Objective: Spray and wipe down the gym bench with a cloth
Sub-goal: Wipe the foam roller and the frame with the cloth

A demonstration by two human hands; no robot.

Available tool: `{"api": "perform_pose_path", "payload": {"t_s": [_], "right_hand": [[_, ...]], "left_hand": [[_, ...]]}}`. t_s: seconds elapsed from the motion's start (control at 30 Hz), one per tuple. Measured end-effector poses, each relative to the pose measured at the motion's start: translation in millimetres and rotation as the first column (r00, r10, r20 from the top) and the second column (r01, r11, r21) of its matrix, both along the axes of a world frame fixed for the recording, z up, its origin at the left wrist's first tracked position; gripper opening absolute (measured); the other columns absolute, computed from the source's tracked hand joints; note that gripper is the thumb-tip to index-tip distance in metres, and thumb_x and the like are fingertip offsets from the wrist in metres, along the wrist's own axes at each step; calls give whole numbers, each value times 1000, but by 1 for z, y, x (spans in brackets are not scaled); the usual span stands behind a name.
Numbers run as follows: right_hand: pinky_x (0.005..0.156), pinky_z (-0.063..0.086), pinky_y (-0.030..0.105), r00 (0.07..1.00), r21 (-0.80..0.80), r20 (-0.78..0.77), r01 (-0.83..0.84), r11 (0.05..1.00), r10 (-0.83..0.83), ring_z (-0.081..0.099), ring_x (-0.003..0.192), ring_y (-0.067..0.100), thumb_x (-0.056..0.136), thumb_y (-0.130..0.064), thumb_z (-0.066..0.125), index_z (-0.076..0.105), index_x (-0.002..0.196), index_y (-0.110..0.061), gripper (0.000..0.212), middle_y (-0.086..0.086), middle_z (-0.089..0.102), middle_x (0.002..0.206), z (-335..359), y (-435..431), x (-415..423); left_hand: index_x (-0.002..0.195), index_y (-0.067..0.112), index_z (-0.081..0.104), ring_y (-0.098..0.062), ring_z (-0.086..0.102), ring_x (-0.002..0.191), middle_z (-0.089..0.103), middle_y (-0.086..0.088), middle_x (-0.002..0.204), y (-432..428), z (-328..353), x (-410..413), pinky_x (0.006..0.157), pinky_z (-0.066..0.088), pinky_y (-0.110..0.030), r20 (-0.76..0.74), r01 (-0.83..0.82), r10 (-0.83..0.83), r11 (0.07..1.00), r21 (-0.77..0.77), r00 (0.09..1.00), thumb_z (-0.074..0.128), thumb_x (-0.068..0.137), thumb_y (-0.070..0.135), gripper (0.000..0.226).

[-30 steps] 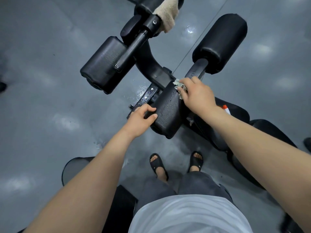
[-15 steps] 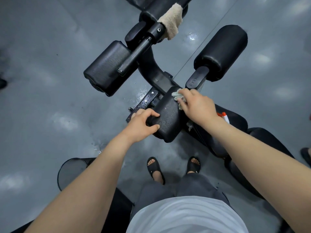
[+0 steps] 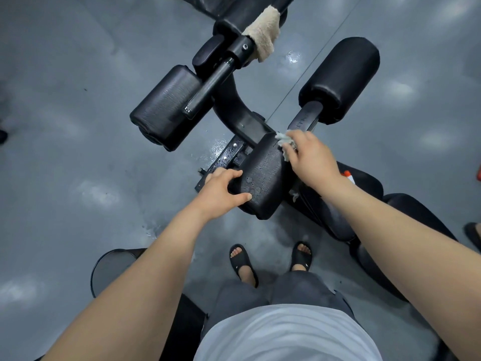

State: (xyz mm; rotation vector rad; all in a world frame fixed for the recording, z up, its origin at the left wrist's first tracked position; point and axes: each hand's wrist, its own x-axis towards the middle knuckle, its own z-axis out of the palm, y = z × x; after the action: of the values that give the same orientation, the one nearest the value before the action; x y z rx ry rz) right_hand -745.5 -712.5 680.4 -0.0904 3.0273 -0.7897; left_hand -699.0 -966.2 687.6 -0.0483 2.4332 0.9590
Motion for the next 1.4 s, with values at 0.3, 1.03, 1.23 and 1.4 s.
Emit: {"api": "perform_pose_path", "payload": {"t_s": [0.3,1.03,1.23,1.4], "right_hand": [[78,54,46,982,35,101,-165,986,160,64,99,33,102,-48,45,51,131,-24,38,5,61,123,6,-11,11],[72,55,43,975,-121,-37,-222,968,219,66,97,27,96,-49,48,60,130,-23,44,-1,65,109,-18,-55,93],[51,47,34,925,125,-128,-342,931,358,65,86,22,98,-47,51,58,128,-28,36,-4,58,99,-19,-44,93],[53,47,35,994,99,-100,-26,995,36,67,83,30,99,-49,48,58,123,-26,34,0,59,103,-18,-40,65]], "left_hand": [[128,29,60,-18,43,127,44,7,122,-2,-3,-7,113,34,-35,39,0,-1,1000,20,999,69,91,46,43],[108,22,64,-8,57,78,68,-4,103,-9,0,-33,66,44,-13,74,74,-82,992,105,994,62,99,16,12],[109,15,63,2,55,73,63,-3,106,-7,7,-32,62,38,-2,47,114,-121,985,130,992,61,99,9,12],[112,15,62,8,51,54,62,1,105,-8,9,-31,53,37,-6,62,135,-142,985,104,988,60,100,11,13]]}}
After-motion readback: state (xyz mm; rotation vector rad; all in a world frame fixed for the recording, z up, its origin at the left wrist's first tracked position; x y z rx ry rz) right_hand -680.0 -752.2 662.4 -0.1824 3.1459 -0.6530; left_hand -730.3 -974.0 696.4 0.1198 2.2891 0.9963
